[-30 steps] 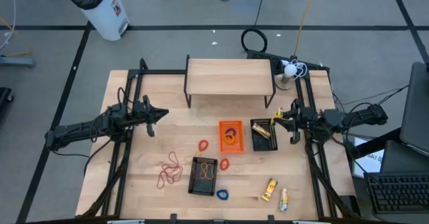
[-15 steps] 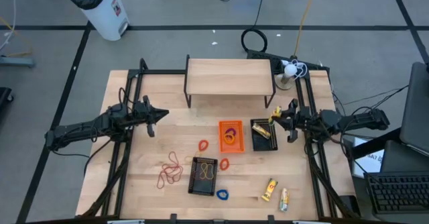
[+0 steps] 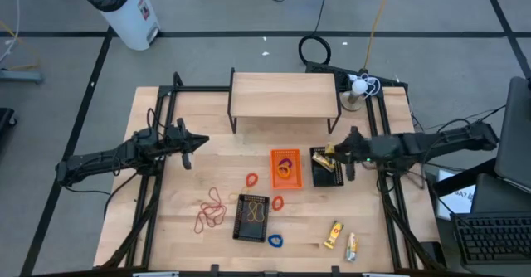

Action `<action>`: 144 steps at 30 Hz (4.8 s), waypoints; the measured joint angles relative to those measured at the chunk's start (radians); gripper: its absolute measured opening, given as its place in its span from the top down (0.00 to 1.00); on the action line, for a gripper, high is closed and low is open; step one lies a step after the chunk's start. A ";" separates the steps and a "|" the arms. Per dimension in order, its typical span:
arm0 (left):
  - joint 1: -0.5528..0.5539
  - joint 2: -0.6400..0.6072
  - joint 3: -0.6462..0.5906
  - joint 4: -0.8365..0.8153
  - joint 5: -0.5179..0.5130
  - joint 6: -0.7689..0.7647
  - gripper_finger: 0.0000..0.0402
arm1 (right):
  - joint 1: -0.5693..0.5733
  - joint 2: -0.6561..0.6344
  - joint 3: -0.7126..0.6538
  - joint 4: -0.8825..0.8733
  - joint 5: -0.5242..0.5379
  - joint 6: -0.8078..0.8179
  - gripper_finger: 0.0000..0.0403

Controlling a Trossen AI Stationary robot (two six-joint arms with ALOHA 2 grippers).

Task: Pick & Place Office Desk Supplies
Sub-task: Put the yellow crayon box into the top black bin, then put the red rubber band into the bottom black bin

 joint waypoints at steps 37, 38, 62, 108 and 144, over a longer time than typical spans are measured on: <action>0.000 0.000 0.000 -0.007 0.001 -0.004 0.95 | -0.002 0.589 0.177 -0.264 -0.132 0.227 0.80; 0.000 0.000 0.000 -0.007 0.001 -0.004 0.95 | -0.002 0.589 0.177 -0.264 -0.132 0.227 0.80; 0.000 0.000 0.000 -0.008 0.003 -0.006 0.95 | -0.014 0.265 0.165 -0.102 -0.048 -0.030 0.49; 0.000 0.000 0.000 0.112 -0.042 0.196 0.95 | -0.280 -0.493 -0.431 0.614 -0.258 -0.323 1.00; 0.006 0.000 0.018 0.023 0.009 -0.110 0.95 | -0.277 -0.448 -0.511 0.814 -0.233 -0.397 1.00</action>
